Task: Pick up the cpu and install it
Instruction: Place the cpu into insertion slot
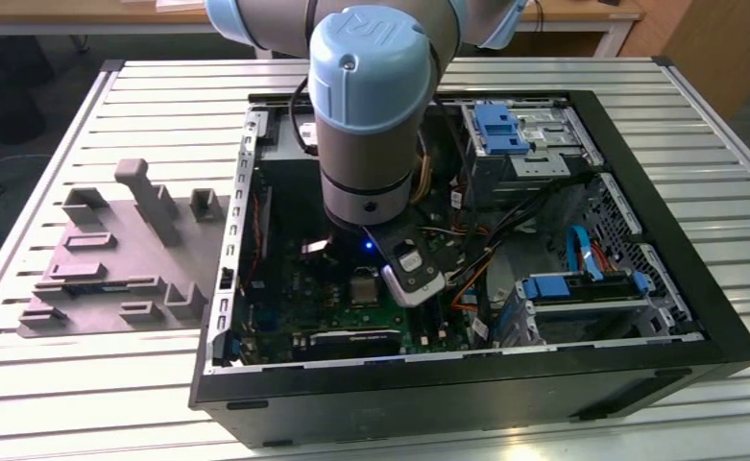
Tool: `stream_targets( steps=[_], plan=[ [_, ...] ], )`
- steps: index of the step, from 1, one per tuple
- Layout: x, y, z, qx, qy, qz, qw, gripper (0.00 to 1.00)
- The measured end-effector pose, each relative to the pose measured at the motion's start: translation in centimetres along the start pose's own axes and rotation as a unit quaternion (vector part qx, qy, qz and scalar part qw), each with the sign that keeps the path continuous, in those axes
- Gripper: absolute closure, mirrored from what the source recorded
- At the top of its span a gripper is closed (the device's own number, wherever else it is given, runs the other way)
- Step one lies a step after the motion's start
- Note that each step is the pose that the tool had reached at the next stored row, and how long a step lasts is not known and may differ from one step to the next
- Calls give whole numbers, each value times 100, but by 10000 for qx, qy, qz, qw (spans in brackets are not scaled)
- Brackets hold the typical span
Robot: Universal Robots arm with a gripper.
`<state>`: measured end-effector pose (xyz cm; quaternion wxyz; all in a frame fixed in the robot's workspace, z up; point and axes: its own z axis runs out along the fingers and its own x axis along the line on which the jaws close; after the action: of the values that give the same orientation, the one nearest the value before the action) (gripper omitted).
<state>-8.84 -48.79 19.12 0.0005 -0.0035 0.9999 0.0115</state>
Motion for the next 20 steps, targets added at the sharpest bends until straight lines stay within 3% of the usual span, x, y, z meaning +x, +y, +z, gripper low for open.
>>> stream_targets(
  steps=[9, 20],
  plan=[
    [-40, -1, 9, -1, -1, 0, 10000, 53],
    [-22, -1, 12, 0, 0, 0, 10000, 53]
  ],
)
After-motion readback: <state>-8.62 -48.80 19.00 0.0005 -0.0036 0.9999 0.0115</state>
